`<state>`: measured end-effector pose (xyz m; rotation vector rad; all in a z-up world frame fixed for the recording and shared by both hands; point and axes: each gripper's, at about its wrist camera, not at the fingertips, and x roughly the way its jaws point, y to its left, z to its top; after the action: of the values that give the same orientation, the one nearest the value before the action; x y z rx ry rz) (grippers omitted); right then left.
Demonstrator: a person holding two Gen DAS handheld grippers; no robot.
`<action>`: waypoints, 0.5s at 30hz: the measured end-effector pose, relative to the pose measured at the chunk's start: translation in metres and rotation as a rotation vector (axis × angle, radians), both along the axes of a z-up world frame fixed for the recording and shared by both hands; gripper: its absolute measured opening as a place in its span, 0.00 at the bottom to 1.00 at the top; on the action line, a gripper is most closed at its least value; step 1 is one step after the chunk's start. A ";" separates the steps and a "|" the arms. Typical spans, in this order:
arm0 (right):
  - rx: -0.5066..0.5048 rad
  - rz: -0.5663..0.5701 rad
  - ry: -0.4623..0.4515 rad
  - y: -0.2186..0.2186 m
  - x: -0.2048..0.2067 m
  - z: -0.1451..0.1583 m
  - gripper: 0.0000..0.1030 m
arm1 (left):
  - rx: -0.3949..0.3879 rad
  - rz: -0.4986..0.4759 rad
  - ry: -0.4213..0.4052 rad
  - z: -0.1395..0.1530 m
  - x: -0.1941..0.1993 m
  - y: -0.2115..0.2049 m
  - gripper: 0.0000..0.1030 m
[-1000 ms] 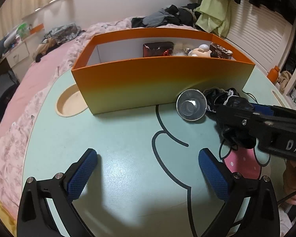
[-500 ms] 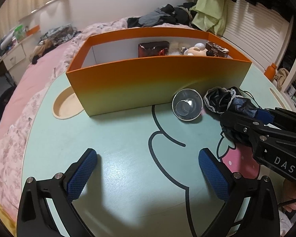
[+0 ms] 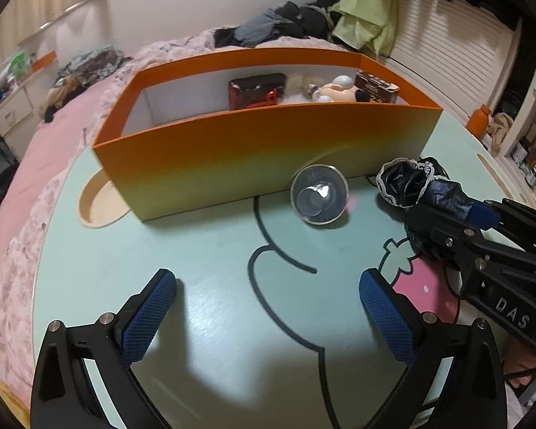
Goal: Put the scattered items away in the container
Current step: 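Grasp the glass cup with the left tool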
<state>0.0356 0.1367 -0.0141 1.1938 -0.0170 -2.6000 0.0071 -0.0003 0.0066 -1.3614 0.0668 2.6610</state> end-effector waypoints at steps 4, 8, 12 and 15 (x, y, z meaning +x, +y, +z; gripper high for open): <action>0.018 -0.012 0.018 0.002 0.003 0.001 0.37 | 0.013 0.012 0.027 0.007 -0.005 0.001 0.99; 0.011 -0.022 0.023 0.004 0.003 0.003 0.37 | 0.007 0.005 0.060 0.016 -0.014 0.005 0.96; -0.004 -0.035 0.019 0.009 0.001 0.002 0.37 | 0.000 -0.009 0.068 0.019 -0.027 0.013 0.88; -0.018 -0.037 0.018 0.012 0.001 0.003 0.37 | -0.005 -0.010 0.047 0.013 -0.037 0.019 0.81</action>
<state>0.0363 0.1489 -0.0113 1.1745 -0.0585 -2.6367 -0.0302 0.0188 0.0197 -1.2970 0.0857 2.6863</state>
